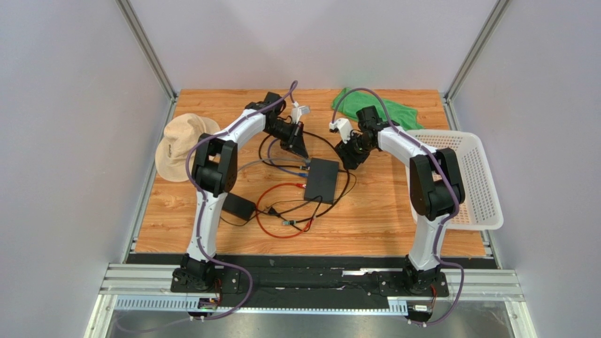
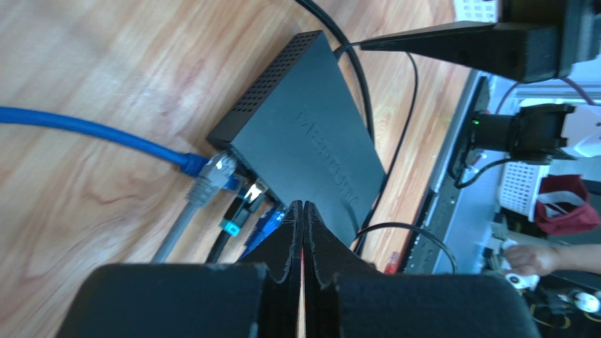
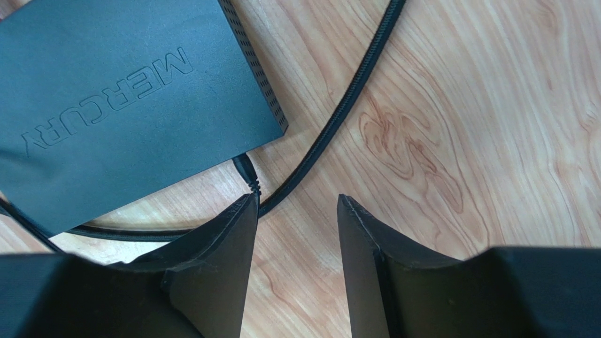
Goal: Pull the plug from the switch port
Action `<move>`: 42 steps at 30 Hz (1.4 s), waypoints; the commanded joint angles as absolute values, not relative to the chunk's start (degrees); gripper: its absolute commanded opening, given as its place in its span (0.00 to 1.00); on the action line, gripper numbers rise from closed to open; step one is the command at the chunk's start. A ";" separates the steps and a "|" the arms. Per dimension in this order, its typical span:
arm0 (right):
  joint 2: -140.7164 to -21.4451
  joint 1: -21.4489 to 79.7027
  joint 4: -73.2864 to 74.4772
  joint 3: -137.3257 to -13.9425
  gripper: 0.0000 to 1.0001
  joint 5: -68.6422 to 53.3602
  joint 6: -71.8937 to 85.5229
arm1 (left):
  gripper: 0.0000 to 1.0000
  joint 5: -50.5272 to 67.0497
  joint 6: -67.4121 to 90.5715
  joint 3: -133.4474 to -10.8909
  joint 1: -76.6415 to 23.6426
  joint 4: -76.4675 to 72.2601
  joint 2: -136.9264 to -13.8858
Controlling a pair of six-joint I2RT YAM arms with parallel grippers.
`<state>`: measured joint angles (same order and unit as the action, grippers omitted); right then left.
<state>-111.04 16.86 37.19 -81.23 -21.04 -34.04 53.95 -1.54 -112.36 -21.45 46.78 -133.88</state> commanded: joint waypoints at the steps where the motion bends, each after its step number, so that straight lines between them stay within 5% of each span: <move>1: -111.97 17.14 36.20 -82.44 0.49 -24.86 -40.50 | 0.00 58.01 1.58 -114.52 -22.24 45.44 -135.70; 23: -113.99 20.83 40.34 -81.83 0.38 -25.75 -50.18 | 0.00 49.57 6.24 -117.77 -23.29 44.74 -142.12; 37: -114.70 21.97 40.25 -81.56 0.31 -24.26 -50.36 | 0.00 67.76 8.08 -117.51 -22.50 39.82 -142.03; 42: -114.70 21.97 40.43 -81.39 0.30 -24.00 -50.10 | 0.00 54.50 9.49 -117.86 -22.85 42.27 -143.52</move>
<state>-114.26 21.39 40.75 -81.21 -23.94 -49.39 61.06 7.94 -116.01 -22.44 41.82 -141.84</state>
